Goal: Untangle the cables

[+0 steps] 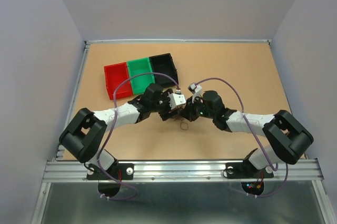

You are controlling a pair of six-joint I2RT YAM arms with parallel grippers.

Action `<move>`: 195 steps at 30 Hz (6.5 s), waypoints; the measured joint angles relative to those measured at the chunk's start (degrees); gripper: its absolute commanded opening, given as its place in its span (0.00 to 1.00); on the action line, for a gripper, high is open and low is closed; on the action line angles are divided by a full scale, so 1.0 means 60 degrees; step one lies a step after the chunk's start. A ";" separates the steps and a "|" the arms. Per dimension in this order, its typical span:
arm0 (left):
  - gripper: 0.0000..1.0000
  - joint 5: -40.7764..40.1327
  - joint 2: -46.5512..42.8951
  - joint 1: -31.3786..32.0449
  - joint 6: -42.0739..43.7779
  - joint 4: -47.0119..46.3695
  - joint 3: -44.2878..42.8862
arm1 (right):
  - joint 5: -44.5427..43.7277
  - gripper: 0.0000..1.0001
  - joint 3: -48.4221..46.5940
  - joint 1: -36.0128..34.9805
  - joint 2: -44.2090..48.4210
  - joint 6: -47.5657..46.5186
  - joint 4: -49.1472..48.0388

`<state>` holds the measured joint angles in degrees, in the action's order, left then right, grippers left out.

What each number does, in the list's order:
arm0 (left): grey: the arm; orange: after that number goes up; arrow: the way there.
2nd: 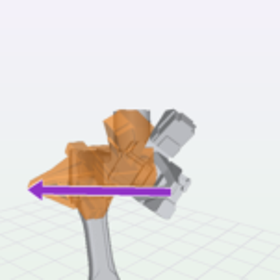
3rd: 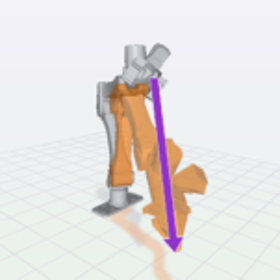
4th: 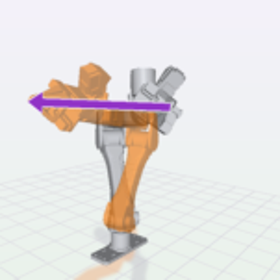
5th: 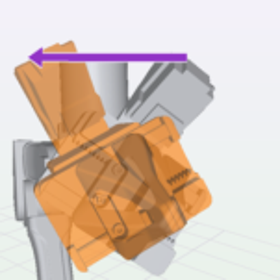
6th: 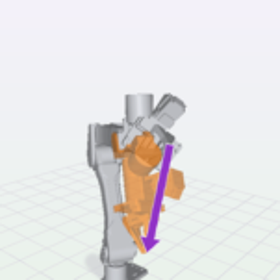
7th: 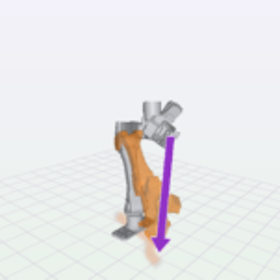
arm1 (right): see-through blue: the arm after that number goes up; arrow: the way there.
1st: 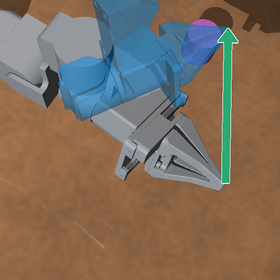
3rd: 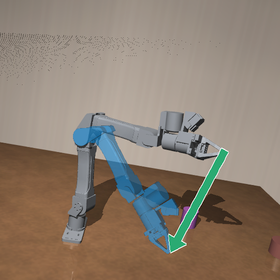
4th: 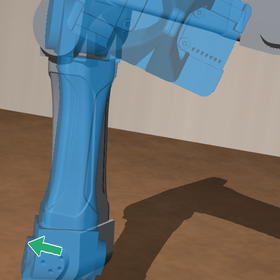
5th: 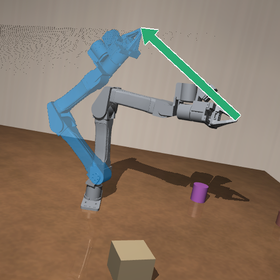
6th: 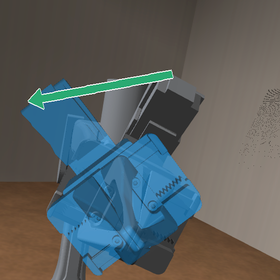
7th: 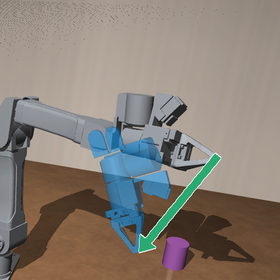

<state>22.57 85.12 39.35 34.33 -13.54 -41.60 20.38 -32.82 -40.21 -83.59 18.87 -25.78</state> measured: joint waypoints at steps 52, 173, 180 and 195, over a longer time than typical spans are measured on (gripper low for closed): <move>0.00 -0.4415 -0.2667 -0.0914 -0.3778 0.2856 -1.1165 | -0.4226 0.00 0.0674 0.0160 -0.1749 0.1264 -0.3300; 0.23 -0.4962 0.3559 -0.5668 -0.2761 0.1035 -0.3665 | -0.5027 0.01 0.2320 0.0947 0.0390 0.1902 -0.3286; 0.78 -0.5541 0.1191 -0.5898 -0.2991 0.1257 -0.2998 | -0.4543 0.05 0.2317 0.0947 0.0397 0.1781 -0.3286; 0.91 -0.1523 -0.2954 -0.2106 -0.1996 0.1687 -0.2444 | -0.0200 0.07 0.2025 0.0721 -0.0113 0.0656 -0.4113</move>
<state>13.43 67.40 26.72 22.35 -3.42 -56.27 19.18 -20.67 -35.88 -84.27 22.81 -50.46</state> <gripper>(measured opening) 0.909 0.085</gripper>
